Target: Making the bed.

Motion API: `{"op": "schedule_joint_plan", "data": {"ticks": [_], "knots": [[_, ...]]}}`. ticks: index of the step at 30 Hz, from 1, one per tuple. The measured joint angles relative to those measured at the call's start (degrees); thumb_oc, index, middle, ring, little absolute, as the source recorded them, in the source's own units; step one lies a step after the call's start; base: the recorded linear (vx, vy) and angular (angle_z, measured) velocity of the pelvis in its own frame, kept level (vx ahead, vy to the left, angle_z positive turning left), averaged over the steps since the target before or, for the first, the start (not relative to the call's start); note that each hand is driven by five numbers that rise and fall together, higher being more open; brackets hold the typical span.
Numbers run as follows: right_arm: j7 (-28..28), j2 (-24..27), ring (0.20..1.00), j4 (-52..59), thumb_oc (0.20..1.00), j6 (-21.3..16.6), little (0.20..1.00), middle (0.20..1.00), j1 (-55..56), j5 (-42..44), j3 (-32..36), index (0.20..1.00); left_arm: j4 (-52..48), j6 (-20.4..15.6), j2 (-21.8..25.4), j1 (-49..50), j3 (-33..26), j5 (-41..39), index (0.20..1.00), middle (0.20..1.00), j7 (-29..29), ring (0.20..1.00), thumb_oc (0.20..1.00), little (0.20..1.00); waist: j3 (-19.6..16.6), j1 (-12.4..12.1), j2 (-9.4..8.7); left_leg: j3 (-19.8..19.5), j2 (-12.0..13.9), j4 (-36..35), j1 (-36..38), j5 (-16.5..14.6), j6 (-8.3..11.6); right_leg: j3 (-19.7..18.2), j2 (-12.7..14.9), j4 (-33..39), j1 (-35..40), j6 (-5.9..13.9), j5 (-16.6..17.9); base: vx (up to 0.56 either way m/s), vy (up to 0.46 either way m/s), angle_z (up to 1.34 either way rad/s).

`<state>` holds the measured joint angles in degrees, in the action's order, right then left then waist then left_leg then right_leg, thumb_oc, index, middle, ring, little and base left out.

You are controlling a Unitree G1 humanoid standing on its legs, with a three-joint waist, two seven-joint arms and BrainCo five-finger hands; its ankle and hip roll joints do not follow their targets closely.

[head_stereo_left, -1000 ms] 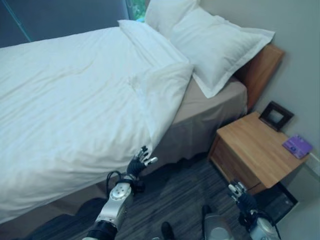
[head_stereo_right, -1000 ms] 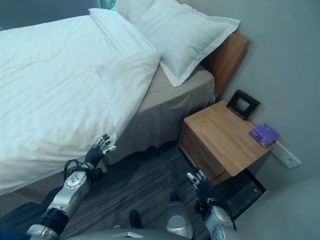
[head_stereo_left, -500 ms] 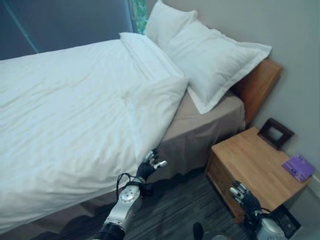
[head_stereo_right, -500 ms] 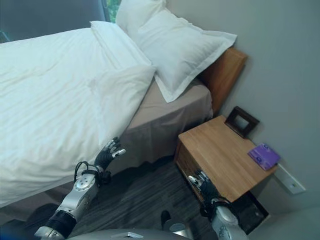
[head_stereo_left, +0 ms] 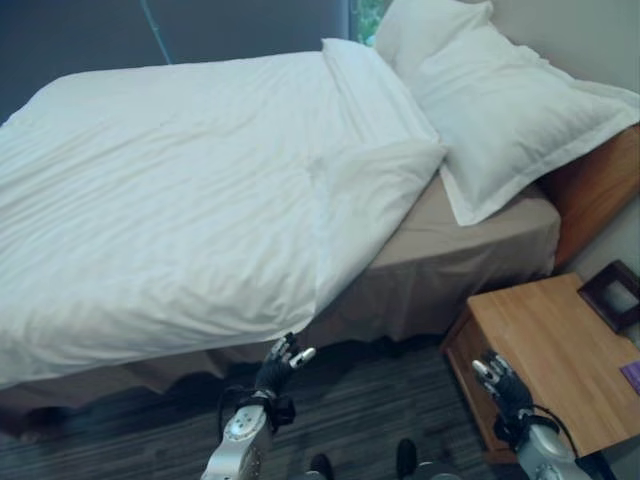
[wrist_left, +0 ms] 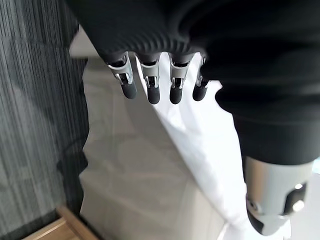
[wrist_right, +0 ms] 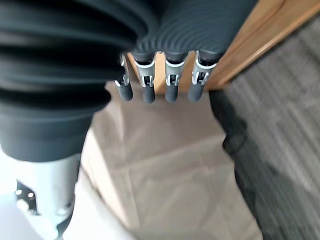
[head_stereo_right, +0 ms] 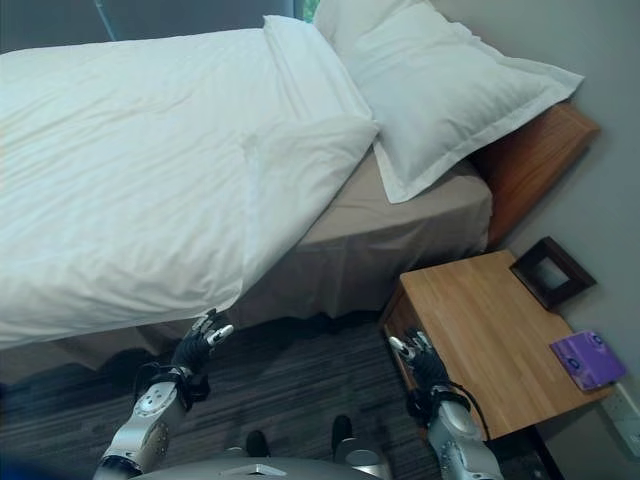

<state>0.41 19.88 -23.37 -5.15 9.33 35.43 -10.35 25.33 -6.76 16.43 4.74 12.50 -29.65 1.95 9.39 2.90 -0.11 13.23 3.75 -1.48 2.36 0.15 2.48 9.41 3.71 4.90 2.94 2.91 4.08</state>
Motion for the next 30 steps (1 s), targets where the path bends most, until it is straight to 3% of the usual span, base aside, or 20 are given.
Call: {"op": "schedule_joint_plan", "data": {"ticks": [2, 3, 4, 6, 7, 8, 9, 11, 14, 15, 16, 17, 18, 19, 20, 22, 24, 26, 27, 30], "knots": [[0.13, 0.43, 1.0, 0.08, 1.0, 0.18, 1.0, 1.0, 0.06, -1.86, -1.07, 1.0, -0.44, -0.09, -0.43, 0.03, 0.05, -1.77, 1.0, 1.0, 0.46, 1.0, 1.0, 1.0, -0.18, -0.21, 0.39, -1.13, -1.05, -0.56, 0.21, 0.81, -1.04, 0.38, 0.79, -1.31, -0.94, 1.07, -0.3, 0.06, 0.196, 0.1], [0.05, 0.24, 1.0, 0.05, 1.0, 0.25, 1.0, 1.0, -0.56, -1.86, -1.57, 1.0, -0.19, -0.13, -0.61, -0.16, 0.03, -1.82, 1.0, 1.0, 0.83, 1.0, 1.0, 1.0, 0.32, -0.58, 0.62, -0.98, -1.44, -0.31, -0.02, 0.22, -2.46, -0.01, 1.1, -5.88, -3.61, 2.42, -0.44, 0.09, 0.176, -0.51], [0.42, 0.71, 1.0, 0.43, 1.0, 0.26, 1.0, 1.0, -3.04, -1.86, -1.75, 1.0, 0.04, -0.14, -0.25, -0.44, 0.11, -1.76, 1.0, 1.0, 1.3, 1.0, 1.0, 1.0, 1.46, -1.15, 1.79, 0.68, -0.85, -1.2, 0.39, 0.53, -3.05, -1.73, 1.7, -19.24, -11.35, 5.33, -2.74, 0.17, 0.078, -0.62], [0.61, 0.25, 1.0, 0.56, 1.0, 0.09, 1.0, 1.0, -3.89, -1.87, -2.05, 1.0, 1.49, -0.04, 0.4, -1.5, 0.24, -1.56, 1.0, 1.0, 1.91, 1.0, 1.0, 1.0, 2.25, 0.24, 1.65, -0.01, -1.36, -1.49, 1.24, 0.73, -4.19, -3.56, 2.98, -29.61, -15.71, 6.51, -4.01, 0.29, -0.009, -0.04], [0.78, 0.02, 1.0, 0.39, 1.0, 0.17, 1.0, 1.0, -2.75, -1.79, -2.78, 1.0, 1.34, -0.25, 1.27, -1.85, 0.01, -1.52, 1.0, 1.0, 2.22, 1.0, 1.0, 1.0, 2.45, 1.81, 0.46, -1.04, -2.62, -1.86, 2.26, -0.25, -4.2, -5.14, 4.65, -33.29, -18.1, 7.06, -5.07, 0.39, -0.067, 0.34], [1.15, -0.15, 1.0, 0.6, 1.0, -0.06, 1.0, 1.0, -2.41, -1.8, -2.64, 1.0, 1.07, -0.23, 1.74, -2.16, 0.15, -1.47, 1.0, 1.0, 2.14, 1.0, 1.0, 1.0, 2.17, 1.77, -0.05, -0.97, -3.0, -2.26, 1.93, -0.27, -4.18, -5.12, 5.25, -31.39, -18.78, 6.67, -5.38, 0.52, -0.093, 0.36], [1.58, -0.27, 1.0, 0.51, 1.0, -0.18, 1.0, 1.0, -1.72, -1.87, -2.25, 1.0, 0.41, -0.24, 2.51, -3.93, 0.65, -1.31, 1.0, 1.0, 1.89, 1.0, 1.0, 1.0, 2.18, 2.21, -0.43, -1.08, -3.24, -2.12, 0.77, -0.25, -4.19, -4.71, 5.96, -21.3, -18.48, 6.73, -5.45, 0.28, -0.069, 0.22], [1.64, -0.32, 1.0, 0.38, 1.0, 0.0, 1.0, 1.0, -0.7, -2.66, -2.41, 1.0, 0.41, -0.32, 2.63, -5.32, 0.55, -0.94, 1.0, 1.0, 1.65, 1.0, 1.0, 1.0, 2.49, 3.47, -0.75, -1.87, -3.33, -2.32, 1.11, -0.12, -4.35, -6.41, 6.37, -12.82, -18.29, 7.27, -4.06, 0.39, -0.183, 0.21], [1.99, -0.64, 1.0, 0.15, 1.0, 0.2, 1.0, 1.0, 1.66, -4.04, -2.06, 1.0, 0.7, -0.22, 2.22, -6.34, 1.48, -0.27, 1.0, 1.0, 1.72, 1.0, 1.0, 1.0, 2.57, 5.94, -0.53, -4.75, -2.62, -1.6, 2.01, -1.32, -2.77, -10.68, 4.71, -8.58, -15.0, 7.07, -2.62, 0.34, -0.235, 0.48], [2.23, -0.82, 1.0, -0.33, 1.0, 1.35, 1.0, 1.0, 3.41, -3.99, -2.11, 1.0, -0.48, -0.65, 1.87, -6.77, 2.24, 0.04, 1.0, 1.0, 1.49, 1.0, 1.0, 1.0, 1.67, 6.33, -1.65, -6.11, -1.53, -1.62, 4.21, -1.86, -1.58, -10.52, 2.43, -12.89, -12.89, 6.02, -2.4, 0.36, -0.252, 0.59], [2.33, -0.8, 1.0, -0.37, 1.0, 1.29, 1.0, 1.0, 3.56, -3.98, -2.44, 1.0, -0.59, -0.87, 2.11, -6.34, 2.59, 0.12, 1.0, 1.0, 1.35, 1.0, 1.0, 1.0, 0.8, 5.93, -2.83, -5.95, -1.67, -1.67, 4.88, -2.01, -1.07, -11.17, 2.14, -11.68, -11.47, 3.88, -1.36, 0.37, -0.318, 0.29], [2.45, -0.35, 1.0, -1.06, 1.0, 1.2, 1.0, 1.0, 2.55, -3.98, -2.32, 1.0, 0.07, -0.72, 1.45, -6.37, 2.69, 0.17, 1.0, 1.0, 1.26, 1.0, 1.0, 1.0, 0.65, 5.95, -1.98, -6.01, -0.33, -1.52, 5.3, -2.5, -0.43, -10.64, 0.93, -11.11, -10.51, 1.96, -1.51, 0.27, -0.31, 0.03], [2.5, 0.01, 1.0, -2.0, 1.0, 1.13, 1.0, 1.0, 0.25, -3.85, -1.48, 1.0, 0.07, -0.3, 0.94, -6.37, 2.73, -0.02, 1.0, 1.0, 0.52, 1.0, 1.0, 1.0, 0.52, 6.44, -1.73, -7.14, 2.01, 5.42, 2.87, -3.62, 2.61, -8.08, -0.5, -9.09, -8.33, 0.76, -3.15, 0.25, -0.387, 0.17], [2.44, -0.03, 1.0, -2.13, 1.0, 1.09, 1.0, 1.0, -0.37, -3.77, -1.14, 1.0, 0.19, -0.27, 0.9, -6.76, 2.54, -0.25, 1.0, 1.0, 0.45, 1.0, 1.0, 1.0, 0.33, 6.1, -2.9, -7.75, 2.17, 12.43, -0.19, -3.6, 2.69, -7.48, -0.75, -8.87, -7.49, -0.34, -3.17, 0.28, -0.399, 0.28], [2.46, 0.25, 1.0, -1.72, 1.0, 0.55, 1.0, 1.0, -0.26, -3.13, -0.57, 1.0, -0.17, -0.26, 0.98, -7.3, 2.52, -0.61, 1.0, 1.0, 0.35, 1.0, 1.0, 1.0, -0.27, 5.48, -4.52, -7.52, 3.37, 27.68, -8.09, -1.65, 4.06, -6.69, -1.31, -8.13, -6.58, -2.25, -3.72, 0.22, -0.306, 0.1], [2.44, 0.85, 1.0, -1.67, 1.0, -0.65, 1.0, 1.0, -0.64, -2.76, -0.15, 1.0, -1.39, -0.34, 1.14, -7.93, 3.22, -0.62, 1.0, 1.0, 0.54, 1.0, 1.0, 1.0, -0.58, 4.04, -5.43, -8.75, 5.23, 40.31, -16.07, 1.1, 2.71, -7.03, -1.94, -6.89, -4.35, -5.43, -3.93, 0.2, -0.095, -0.08], [2.24, 1.46, 1.0, -1.72, 1.0, -0.62, 1.0, 1.0, -1.17, -2.95, -0.53, 1.0, -2.71, -0.33, 1.51, -8.18, 3.12, -0.61, 1.0, 1.0, 0.58, 1.0, 1.0, 1.0, -0.51, 3.82, -6.17, -6.94, 5.21, 37.35, -16.93, 0.9, 3.02, -7.46, -2.09, -5.9, -2.55, -6.0, -4.22, 0.3, 0.038, -0.11], [1.99, 2.15, 1.0, -1.7, 1.0, -0.56, 1.0, 1.0, -1.21, -2.88, -0.28, 1.0, -5.75, -0.35, 2.07, -9.44, 2.55, -0.63, 1.0, 1.0, 1.13, 1.0, 1.0, 1.0, -0.67, 3.62, -5.68, -4.54, 3.96, 23.62, -15.06, 0.86, 3.24, -8.44, -2.85, -3.0, 0.04, -5.56, -3.54, 0.34, 0.12, -0.31], [2.04, 2.43, 1.0, -1.78, 1.0, -0.73, 1.0, 1.0, -1.28, -2.87, -0.23, 1.0, -8.17, -0.87, 3.35, -9.77, 1.59, -0.48, 1.0, 1.0, 1.51, 1.0, 1.0, 1.0, -0.76, 3.12, -4.25, -5.58, 1.47, 12.21, -12.94, 1.23, 3.15, -10.0, -3.83, -1.38, 1.84, -5.85, -3.19, 0.28, 0.087, -0.49], [2.85, 2.81, 1.0, -2.35, 1.0, -0.42, 1.0, 1.0, 0.67, -3.08, -0.15, 1.0, -12.82, -1.2, 8.15, -10.36, -1.36, 1.28, 1.0, 1.0, 2.23, 1.0, 1.0, 1.0, -0.68, 3.38, -1.93, -8.68, -2.2, -0.64, -8.71, 3.56, 0.45, -10.46, -5.79, 0.64, 5.48, -5.89, -2.95, 0.17, 0.064, -0.5]]}}
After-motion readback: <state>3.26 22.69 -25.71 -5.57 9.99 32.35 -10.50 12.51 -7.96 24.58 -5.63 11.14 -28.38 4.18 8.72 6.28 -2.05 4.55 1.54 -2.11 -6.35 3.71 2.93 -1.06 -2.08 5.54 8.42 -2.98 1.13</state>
